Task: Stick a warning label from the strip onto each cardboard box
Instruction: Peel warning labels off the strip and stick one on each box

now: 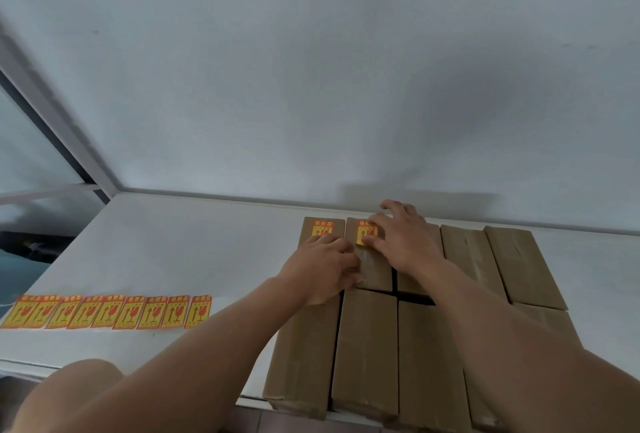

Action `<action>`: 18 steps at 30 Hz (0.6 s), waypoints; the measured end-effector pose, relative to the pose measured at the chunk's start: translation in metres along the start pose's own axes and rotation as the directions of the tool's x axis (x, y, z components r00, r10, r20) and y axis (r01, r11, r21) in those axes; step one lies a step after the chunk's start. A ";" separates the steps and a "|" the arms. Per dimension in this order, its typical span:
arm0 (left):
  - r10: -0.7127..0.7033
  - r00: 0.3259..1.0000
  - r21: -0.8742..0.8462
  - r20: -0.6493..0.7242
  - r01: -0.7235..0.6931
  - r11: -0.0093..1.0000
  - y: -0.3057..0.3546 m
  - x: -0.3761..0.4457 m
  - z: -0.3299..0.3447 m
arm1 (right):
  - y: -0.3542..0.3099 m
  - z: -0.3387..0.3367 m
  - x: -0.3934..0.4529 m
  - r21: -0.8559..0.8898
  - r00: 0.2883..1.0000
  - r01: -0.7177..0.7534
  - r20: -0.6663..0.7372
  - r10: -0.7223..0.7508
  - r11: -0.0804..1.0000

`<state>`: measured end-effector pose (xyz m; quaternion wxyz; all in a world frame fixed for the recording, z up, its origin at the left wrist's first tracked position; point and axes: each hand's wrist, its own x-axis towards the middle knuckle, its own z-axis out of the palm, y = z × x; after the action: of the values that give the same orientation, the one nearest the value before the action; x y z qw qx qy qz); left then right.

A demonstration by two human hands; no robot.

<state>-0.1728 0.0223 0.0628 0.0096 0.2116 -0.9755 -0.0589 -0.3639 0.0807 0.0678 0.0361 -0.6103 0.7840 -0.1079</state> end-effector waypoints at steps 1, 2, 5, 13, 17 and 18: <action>0.002 1.000 0.001 -0.005 -0.002 1.000 -0.001 0.000 0.001 | 0.000 0.001 -0.002 -0.027 1.000 -0.007 0.015 0.007 1.000; 0.002 1.000 0.000 -0.009 -0.002 1.000 -0.001 0.000 0.002 | 0.001 0.002 -0.003 -0.045 1.000 -0.016 0.023 0.017 0.999; -0.003 1.000 -0.014 -0.010 0.003 1.000 0.000 0.000 0.002 | 0.001 0.004 -0.005 -0.046 0.998 -0.051 0.038 0.053 0.998; -0.010 1.000 -0.020 -0.009 0.010 1.000 0.001 -0.001 0.003 | -0.004 0.001 0.002 -0.059 0.995 -0.057 0.079 0.062 0.997; -0.006 1.000 -0.009 -0.017 0.006 1.000 0.002 -0.001 0.002 | -0.008 0.000 0.007 -0.045 0.992 -0.011 0.125 0.017 0.999; -0.007 1.000 -0.009 -0.016 0.006 1.000 0.002 -0.002 0.002 | -0.009 0.002 0.007 -0.047 0.990 -0.009 0.140 0.015 0.999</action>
<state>-0.1724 0.0252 0.0613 0.0181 0.2152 -0.9744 -0.0618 -0.3567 0.0714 0.0686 0.0778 -0.6122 0.7855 -0.0464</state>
